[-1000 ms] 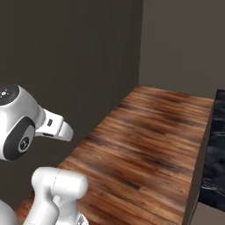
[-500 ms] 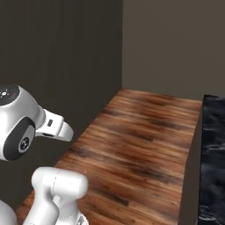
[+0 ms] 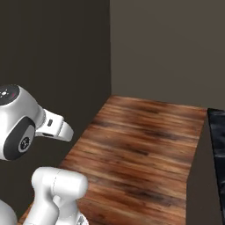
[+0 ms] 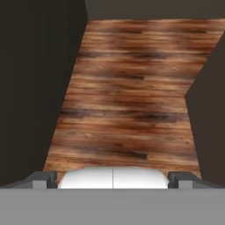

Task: Four empty soda cans are scattered around the kitchen. Gather all the cans and cluster them next to the stove for recycling.

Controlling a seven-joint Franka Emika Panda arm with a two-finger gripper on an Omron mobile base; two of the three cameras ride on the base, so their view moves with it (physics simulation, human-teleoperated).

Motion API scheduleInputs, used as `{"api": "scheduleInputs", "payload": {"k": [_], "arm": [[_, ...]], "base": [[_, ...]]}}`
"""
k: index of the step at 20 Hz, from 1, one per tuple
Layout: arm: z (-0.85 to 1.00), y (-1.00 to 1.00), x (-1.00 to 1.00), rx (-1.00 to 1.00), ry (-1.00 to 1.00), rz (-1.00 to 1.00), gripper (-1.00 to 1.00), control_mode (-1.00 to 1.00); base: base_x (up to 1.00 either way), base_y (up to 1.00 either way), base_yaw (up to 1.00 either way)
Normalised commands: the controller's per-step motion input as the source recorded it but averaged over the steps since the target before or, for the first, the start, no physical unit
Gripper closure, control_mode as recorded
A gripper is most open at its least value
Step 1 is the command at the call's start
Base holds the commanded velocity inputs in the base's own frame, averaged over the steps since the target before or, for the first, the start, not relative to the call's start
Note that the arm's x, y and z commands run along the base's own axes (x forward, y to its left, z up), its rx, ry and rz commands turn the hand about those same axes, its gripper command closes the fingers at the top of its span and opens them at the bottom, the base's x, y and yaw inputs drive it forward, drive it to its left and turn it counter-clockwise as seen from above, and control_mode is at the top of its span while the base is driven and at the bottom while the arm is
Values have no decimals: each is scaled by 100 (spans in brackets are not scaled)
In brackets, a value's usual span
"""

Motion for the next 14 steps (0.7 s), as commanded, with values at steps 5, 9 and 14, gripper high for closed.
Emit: {"api": "scheduleInputs", "payload": {"k": [5,9,14], "arm": [[0,0,0,0,0,0,-100,100],[0,0,0,0,0,0,-100,100],[0,0,0,0,0,0,-100,100]], "base": [[90,39,-21],[87,34,-21],[84,32,-22]]}}
